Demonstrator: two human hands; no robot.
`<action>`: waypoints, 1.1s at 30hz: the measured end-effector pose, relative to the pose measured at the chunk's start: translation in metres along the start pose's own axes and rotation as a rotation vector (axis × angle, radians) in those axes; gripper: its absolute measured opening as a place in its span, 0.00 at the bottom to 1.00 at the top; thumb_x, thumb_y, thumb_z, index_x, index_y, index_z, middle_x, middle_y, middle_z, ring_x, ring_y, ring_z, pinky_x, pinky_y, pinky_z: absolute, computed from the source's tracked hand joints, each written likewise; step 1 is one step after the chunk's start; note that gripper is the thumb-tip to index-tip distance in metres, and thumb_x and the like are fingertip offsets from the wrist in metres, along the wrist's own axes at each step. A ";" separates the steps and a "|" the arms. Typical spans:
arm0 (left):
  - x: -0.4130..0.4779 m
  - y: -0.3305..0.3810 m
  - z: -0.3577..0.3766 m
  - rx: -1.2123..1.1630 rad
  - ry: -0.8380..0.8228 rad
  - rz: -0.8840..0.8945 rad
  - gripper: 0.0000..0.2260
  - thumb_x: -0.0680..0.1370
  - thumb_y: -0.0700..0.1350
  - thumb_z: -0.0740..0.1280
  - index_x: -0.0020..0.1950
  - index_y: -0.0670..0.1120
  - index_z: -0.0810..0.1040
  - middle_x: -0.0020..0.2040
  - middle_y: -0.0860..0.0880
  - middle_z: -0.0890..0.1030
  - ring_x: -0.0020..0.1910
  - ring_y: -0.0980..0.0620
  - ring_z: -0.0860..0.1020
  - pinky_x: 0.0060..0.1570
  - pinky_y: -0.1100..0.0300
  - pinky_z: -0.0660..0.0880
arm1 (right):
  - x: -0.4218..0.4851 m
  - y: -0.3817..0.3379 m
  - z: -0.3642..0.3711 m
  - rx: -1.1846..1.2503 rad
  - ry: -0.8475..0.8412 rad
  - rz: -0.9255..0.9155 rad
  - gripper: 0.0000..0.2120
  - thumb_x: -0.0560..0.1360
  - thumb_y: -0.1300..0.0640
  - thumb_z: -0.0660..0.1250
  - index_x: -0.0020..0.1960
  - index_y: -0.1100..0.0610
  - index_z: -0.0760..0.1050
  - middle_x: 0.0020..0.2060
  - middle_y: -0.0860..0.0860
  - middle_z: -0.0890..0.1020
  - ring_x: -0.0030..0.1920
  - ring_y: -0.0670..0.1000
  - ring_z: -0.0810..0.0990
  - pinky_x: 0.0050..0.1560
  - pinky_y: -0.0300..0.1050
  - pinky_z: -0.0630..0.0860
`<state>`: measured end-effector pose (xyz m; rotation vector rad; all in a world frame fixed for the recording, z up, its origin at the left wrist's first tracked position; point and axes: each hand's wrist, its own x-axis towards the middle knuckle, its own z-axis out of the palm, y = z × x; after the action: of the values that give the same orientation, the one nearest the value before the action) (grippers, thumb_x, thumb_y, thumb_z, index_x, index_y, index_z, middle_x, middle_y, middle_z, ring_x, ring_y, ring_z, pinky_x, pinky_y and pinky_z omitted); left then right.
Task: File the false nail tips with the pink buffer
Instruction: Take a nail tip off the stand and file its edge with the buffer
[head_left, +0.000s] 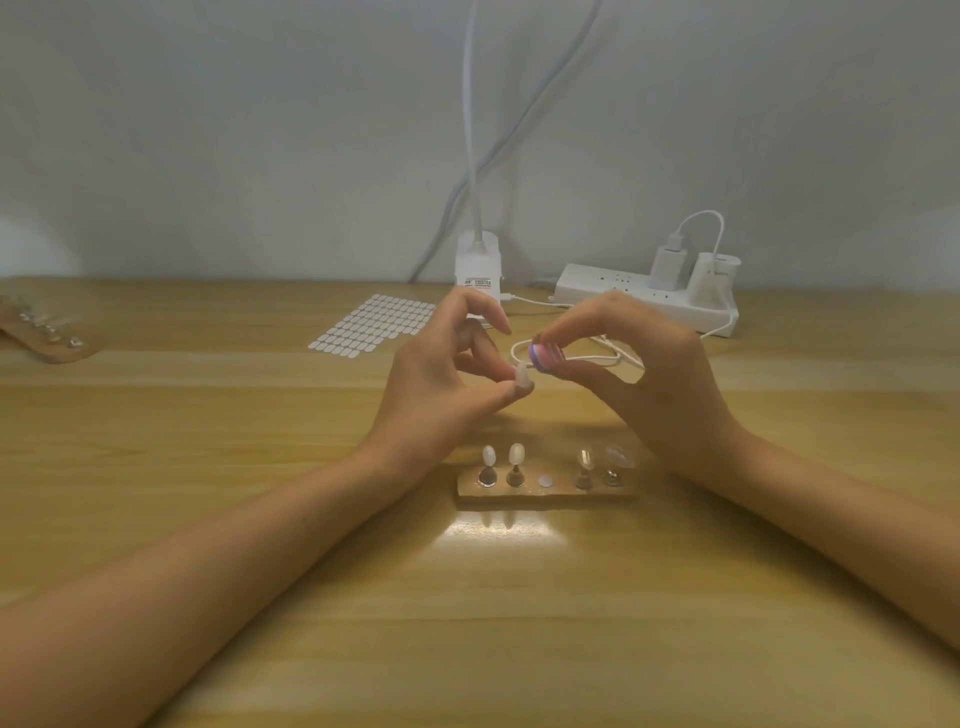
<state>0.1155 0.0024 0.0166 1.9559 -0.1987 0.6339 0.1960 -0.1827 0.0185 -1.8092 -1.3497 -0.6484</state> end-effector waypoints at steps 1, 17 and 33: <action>0.000 0.000 0.000 0.008 0.001 0.017 0.18 0.72 0.40 0.79 0.54 0.45 0.74 0.33 0.53 0.81 0.40 0.59 0.83 0.51 0.68 0.76 | 0.000 -0.002 0.002 0.003 -0.018 -0.027 0.06 0.76 0.58 0.74 0.51 0.59 0.83 0.46 0.49 0.85 0.49 0.48 0.83 0.52 0.52 0.78; -0.003 0.002 0.001 0.018 -0.018 0.044 0.18 0.70 0.33 0.78 0.47 0.45 0.71 0.34 0.48 0.82 0.40 0.58 0.83 0.42 0.73 0.73 | 0.000 0.003 0.001 0.036 -0.012 0.008 0.04 0.77 0.61 0.74 0.50 0.62 0.82 0.44 0.51 0.85 0.47 0.48 0.84 0.52 0.46 0.79; -0.002 0.004 0.001 0.014 -0.057 0.038 0.16 0.70 0.33 0.78 0.45 0.44 0.71 0.35 0.45 0.81 0.38 0.56 0.80 0.40 0.72 0.72 | -0.004 -0.001 0.005 -0.022 -0.072 -0.020 0.04 0.76 0.58 0.74 0.50 0.57 0.83 0.46 0.48 0.84 0.50 0.49 0.83 0.53 0.60 0.75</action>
<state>0.1131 -0.0006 0.0182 1.9890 -0.2673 0.6062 0.1934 -0.1805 0.0130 -1.8546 -1.4148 -0.6165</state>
